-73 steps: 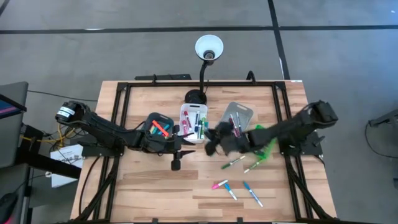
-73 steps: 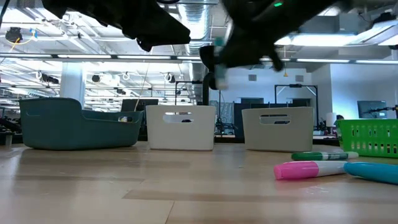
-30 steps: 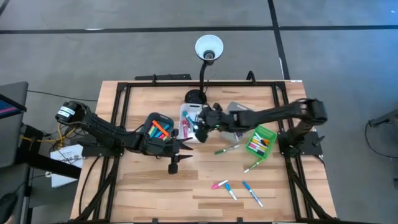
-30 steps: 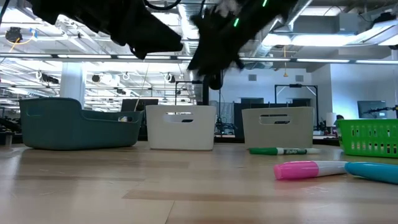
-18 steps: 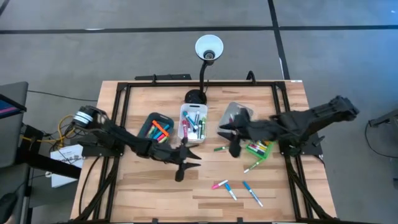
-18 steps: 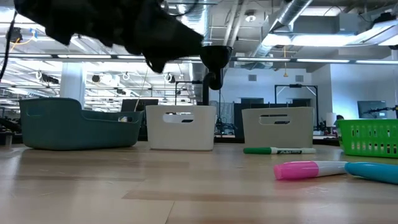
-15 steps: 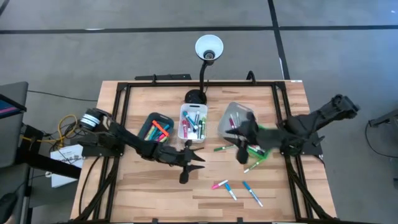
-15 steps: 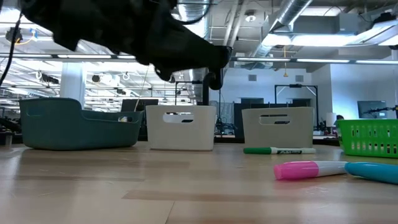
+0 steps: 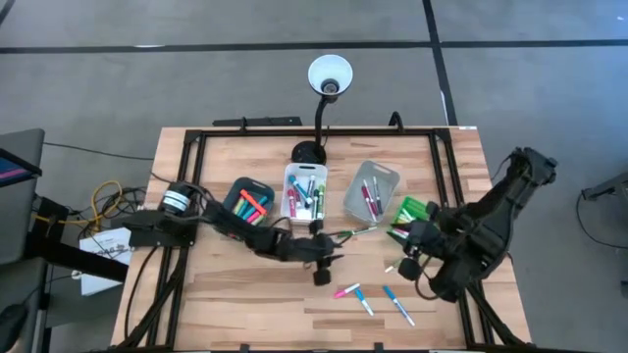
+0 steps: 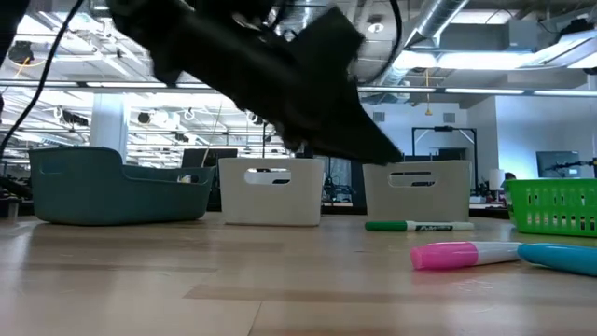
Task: Pick & Place Markers
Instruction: Put the green mini dry erase marker into the gray bin
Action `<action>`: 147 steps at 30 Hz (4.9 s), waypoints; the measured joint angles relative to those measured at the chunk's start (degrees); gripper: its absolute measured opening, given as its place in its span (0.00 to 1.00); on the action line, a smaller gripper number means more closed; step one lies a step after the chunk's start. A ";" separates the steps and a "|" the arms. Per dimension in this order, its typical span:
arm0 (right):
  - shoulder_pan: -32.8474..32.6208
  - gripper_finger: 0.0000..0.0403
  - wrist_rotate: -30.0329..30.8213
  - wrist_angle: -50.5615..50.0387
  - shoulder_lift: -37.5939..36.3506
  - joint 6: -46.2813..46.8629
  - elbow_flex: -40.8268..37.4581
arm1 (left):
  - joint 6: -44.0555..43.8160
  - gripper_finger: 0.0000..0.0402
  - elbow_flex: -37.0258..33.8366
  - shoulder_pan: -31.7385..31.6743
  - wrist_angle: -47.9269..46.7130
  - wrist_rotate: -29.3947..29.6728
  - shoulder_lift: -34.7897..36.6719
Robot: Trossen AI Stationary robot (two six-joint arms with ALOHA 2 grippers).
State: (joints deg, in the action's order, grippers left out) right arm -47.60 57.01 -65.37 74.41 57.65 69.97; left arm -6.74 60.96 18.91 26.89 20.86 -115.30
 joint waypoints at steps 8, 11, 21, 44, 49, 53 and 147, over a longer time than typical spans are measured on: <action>-1.15 0.17 -4.11 -4.69 0.34 11.70 -5.87 | 1.03 0.24 3.64 -5.28 -2.68 0.05 -2.87; 0.47 0.16 -6.13 -3.07 0.31 17.70 -10.12 | 2.02 0.23 3.61 -6.49 -3.12 -1.72 -3.11; 7.63 0.16 -27.59 27.79 0.65 0.77 -23.40 | 6.14 0.23 3.45 -7.16 -5.50 -0.94 -1.73; 17.49 0.16 -34.66 33.99 0.16 -10.19 -23.52 | 1.54 0.39 7.80 -6.02 -11.53 -3.55 1.26; 17.75 0.16 -34.64 33.70 0.16 -10.19 -23.52 | 1.31 0.39 7.72 -6.73 -11.50 -4.13 -3.30; 17.75 0.16 -34.64 33.69 0.16 -10.19 -23.52 | 1.36 0.40 7.70 -7.65 -11.36 -3.23 -5.00; 22.26 0.49 -19.53 66.57 18.86 -56.81 -23.47 | 0.87 0.09 7.64 -6.19 -41.35 -2.43 13.74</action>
State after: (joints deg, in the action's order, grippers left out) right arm -25.33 37.49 1.20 93.26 0.84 46.50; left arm -5.87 68.60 12.72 -14.46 18.44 -101.56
